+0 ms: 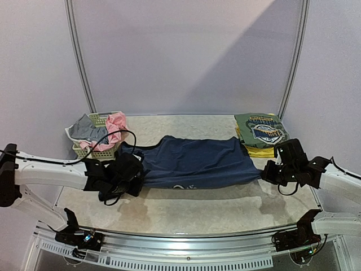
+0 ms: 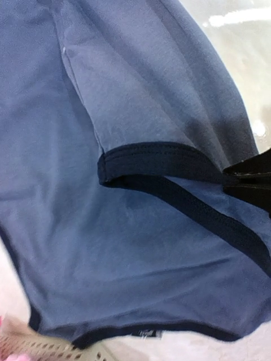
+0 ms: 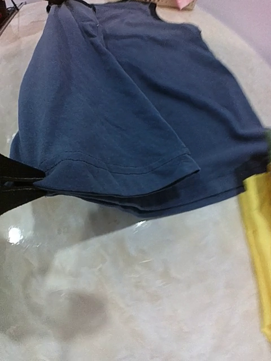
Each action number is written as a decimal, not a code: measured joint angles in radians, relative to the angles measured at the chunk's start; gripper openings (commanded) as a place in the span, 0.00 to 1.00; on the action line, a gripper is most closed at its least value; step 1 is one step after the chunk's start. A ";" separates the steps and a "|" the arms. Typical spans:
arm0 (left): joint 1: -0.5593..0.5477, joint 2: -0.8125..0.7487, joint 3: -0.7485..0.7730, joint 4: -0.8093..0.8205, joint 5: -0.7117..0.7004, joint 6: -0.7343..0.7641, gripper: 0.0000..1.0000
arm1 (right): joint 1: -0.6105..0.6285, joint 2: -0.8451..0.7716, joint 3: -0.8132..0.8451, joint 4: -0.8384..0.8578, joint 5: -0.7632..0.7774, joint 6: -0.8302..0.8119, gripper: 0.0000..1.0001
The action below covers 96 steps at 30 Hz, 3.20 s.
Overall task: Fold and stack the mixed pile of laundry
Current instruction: Adjust the 1/3-folded tank top at the center of the board, then pick up the 1/3-folded tank top from the center of the board.
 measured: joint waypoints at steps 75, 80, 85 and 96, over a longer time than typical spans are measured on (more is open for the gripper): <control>0.546 1.075 1.273 -0.266 0.764 0.570 0.54 | 0.074 0.795 0.616 0.012 -0.024 -0.304 0.57; 0.549 1.146 1.385 -0.308 0.798 0.579 0.49 | 0.073 0.805 0.618 0.013 -0.031 -0.306 0.57; 0.550 1.203 1.455 -0.332 0.815 0.583 0.36 | 0.073 0.822 0.633 0.013 -0.035 -0.308 0.57; 0.554 1.232 1.480 -0.354 0.843 0.571 0.00 | 0.073 0.840 0.662 0.012 -0.040 -0.322 0.57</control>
